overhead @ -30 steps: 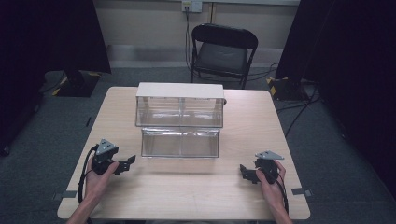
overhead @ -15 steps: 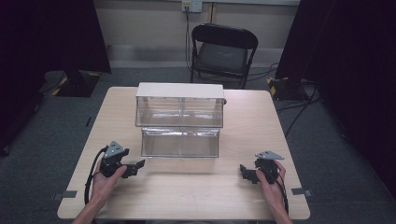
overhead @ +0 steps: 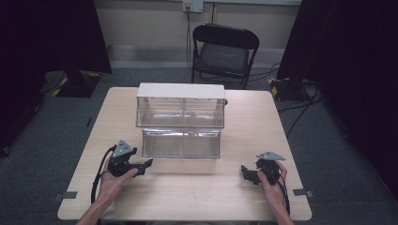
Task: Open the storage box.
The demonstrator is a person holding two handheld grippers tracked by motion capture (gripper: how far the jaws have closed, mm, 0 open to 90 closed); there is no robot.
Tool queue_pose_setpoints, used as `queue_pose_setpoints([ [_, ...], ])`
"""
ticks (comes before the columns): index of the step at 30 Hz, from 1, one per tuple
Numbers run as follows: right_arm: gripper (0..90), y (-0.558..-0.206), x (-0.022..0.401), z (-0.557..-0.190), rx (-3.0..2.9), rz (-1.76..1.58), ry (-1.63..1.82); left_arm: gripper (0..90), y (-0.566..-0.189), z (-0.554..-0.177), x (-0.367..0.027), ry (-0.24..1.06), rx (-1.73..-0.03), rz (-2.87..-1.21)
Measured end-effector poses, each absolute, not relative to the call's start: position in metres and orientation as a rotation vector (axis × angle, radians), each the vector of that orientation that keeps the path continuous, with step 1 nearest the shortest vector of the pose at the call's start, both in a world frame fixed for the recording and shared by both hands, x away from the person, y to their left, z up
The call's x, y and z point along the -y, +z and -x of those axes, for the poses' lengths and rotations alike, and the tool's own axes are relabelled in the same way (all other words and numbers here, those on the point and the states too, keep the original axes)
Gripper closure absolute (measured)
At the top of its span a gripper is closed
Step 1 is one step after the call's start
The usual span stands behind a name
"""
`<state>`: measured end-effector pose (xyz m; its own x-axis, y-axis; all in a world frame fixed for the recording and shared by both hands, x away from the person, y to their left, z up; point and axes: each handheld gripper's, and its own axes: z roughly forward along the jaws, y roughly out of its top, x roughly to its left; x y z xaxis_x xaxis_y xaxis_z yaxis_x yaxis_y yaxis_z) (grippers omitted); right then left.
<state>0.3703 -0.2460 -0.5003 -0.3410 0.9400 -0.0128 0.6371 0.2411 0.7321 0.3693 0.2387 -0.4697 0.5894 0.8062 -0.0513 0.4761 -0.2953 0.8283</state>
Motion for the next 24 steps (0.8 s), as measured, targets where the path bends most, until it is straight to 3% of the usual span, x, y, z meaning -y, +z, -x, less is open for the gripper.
queue_pose_setpoints([
  [24, 10.7, -0.5, 0.246, -0.37, -2.069, -1.432, 0.886, 16.1, -0.471, -0.374, -0.219, 0.495, -1.005, -1.984],
])
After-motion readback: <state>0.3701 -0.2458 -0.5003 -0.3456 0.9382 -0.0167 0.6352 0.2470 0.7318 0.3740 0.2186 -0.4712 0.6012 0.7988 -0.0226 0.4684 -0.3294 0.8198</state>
